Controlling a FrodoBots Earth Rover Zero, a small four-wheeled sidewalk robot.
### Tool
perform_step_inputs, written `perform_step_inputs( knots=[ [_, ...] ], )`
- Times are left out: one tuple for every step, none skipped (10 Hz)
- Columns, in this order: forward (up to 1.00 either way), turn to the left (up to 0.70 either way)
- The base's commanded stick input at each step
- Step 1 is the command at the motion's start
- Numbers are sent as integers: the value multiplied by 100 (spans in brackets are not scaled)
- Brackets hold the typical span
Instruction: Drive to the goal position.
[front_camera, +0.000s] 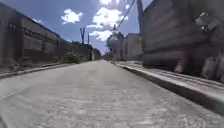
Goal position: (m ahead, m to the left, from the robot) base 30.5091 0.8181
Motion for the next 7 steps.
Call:
perform_step_inputs(
  knots=[
    [100, 0],
    [100, 0],
    [100, 0],
    [100, 0],
    [100, 0],
    [100, 0],
    [100, 0]
  ],
)
